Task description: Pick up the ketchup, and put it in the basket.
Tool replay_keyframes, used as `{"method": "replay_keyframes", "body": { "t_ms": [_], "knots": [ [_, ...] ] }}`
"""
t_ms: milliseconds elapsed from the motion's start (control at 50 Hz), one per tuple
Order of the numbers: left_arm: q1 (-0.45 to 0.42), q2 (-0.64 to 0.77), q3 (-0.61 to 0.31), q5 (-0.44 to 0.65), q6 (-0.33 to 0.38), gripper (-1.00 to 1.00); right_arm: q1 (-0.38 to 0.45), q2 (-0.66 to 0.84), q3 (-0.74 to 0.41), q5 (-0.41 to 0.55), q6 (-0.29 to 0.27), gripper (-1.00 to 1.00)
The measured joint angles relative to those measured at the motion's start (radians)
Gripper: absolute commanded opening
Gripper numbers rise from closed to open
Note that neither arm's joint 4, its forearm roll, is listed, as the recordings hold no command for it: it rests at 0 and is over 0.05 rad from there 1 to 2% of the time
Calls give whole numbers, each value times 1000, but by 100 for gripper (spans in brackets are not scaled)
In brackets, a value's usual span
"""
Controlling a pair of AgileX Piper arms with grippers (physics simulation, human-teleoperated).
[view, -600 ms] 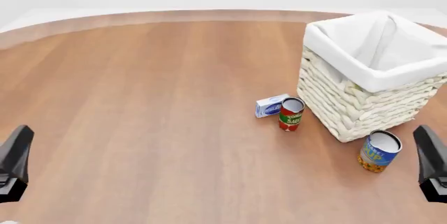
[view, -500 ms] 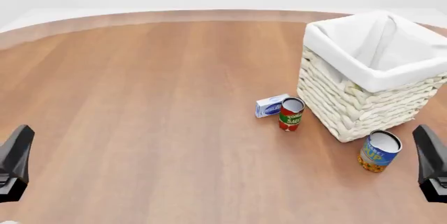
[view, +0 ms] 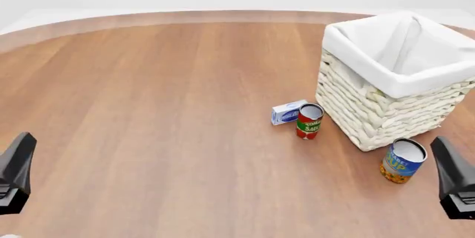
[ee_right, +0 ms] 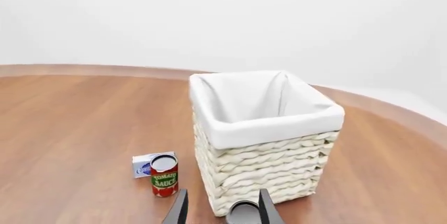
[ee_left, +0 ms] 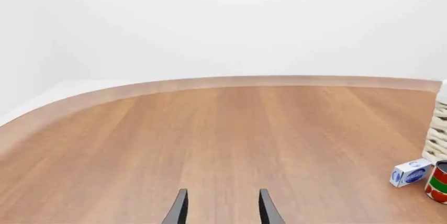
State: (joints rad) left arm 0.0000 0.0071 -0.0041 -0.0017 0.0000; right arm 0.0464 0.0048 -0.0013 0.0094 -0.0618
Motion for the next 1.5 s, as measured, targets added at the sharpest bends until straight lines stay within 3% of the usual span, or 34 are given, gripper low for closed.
{"method": "replay_keyframes", "body": {
  "t_ms": [280,760,1500],
  "knots": [
    [0,0,0,0,0,100,89,30,0,-12,-52,100],
    [0,0,0,0,0,100,264,226,-53,-140,-84,100],
    [0,0,0,0,0,100,600,723,-154,-481,-80,100]
  ]
}}
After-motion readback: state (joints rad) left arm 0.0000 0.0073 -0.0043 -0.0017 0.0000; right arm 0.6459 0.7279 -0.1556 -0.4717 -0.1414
